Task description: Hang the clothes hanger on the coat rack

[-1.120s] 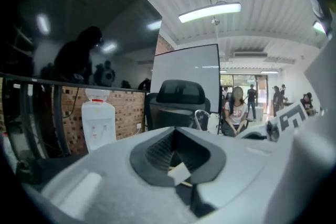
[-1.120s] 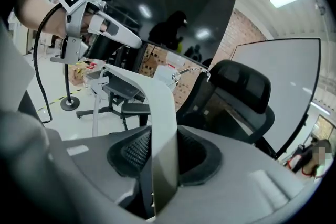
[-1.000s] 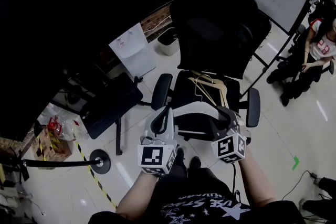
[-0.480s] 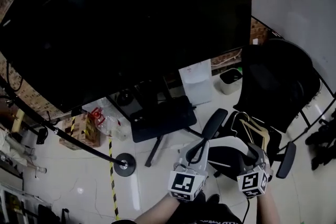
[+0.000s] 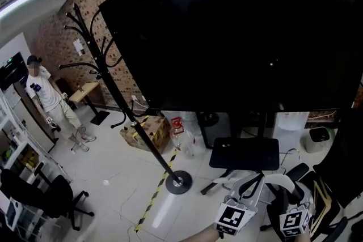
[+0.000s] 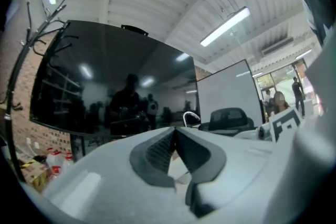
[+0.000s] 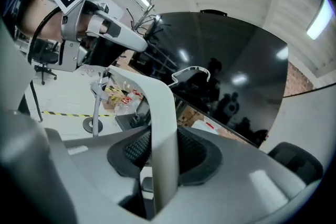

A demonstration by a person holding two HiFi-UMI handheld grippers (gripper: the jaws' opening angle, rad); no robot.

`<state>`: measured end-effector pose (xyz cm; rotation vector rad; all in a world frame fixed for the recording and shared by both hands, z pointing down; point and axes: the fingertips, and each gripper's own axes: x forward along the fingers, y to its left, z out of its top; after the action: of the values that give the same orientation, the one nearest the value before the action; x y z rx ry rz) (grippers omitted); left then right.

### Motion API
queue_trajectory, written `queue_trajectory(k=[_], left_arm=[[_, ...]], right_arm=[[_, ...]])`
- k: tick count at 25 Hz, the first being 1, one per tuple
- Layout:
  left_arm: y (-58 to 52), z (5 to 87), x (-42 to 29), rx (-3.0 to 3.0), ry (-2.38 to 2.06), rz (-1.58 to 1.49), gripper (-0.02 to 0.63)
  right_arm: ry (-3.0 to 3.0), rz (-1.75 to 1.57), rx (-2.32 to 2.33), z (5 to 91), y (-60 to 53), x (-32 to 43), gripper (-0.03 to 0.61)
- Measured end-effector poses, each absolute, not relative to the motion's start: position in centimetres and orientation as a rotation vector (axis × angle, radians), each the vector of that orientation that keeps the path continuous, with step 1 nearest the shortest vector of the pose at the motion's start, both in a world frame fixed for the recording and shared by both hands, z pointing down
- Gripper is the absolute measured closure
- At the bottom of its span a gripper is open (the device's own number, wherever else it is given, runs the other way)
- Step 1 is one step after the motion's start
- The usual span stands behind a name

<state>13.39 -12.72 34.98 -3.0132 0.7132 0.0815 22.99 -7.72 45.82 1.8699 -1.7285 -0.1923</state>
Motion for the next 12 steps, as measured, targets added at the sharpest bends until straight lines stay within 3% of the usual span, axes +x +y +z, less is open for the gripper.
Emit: queue_trajectory(k=[12], left_arm=[[-22.4,32.0,-10.8,-2.749,1.241,0.125,0.609]], right_arm=[[-2.076,-0.492,1.542,41.2,-22.1,-0.8,0.451]])
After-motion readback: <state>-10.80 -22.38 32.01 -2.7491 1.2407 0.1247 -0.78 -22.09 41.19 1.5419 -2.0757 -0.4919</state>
